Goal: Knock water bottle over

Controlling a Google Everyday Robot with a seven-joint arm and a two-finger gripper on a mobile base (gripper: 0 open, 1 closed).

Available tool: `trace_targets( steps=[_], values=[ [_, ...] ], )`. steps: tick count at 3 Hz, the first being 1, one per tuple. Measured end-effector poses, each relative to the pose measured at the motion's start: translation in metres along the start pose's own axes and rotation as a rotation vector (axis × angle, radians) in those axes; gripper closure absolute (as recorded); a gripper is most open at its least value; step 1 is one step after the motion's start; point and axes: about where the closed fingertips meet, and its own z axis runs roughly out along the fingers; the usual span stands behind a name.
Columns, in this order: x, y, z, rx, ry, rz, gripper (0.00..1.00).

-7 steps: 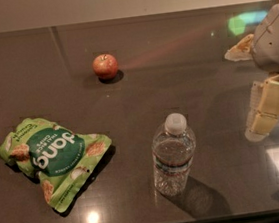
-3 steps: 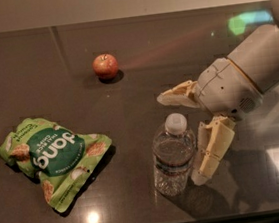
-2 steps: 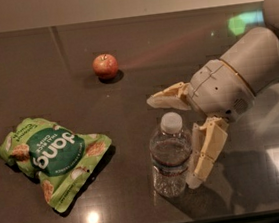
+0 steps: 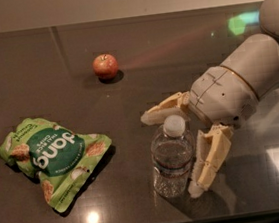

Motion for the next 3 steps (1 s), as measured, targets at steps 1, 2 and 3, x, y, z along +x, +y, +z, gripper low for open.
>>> trace_targets(
  steps=[1,2,3],
  values=[
    [0.002,0.004,0.000,-0.017,-0.011,-0.009,0.38],
    [0.003,-0.004,-0.009,0.030,0.021,-0.017,0.61],
    [-0.003,-0.031,-0.031,0.151,0.152,-0.002,0.83]
  ],
)
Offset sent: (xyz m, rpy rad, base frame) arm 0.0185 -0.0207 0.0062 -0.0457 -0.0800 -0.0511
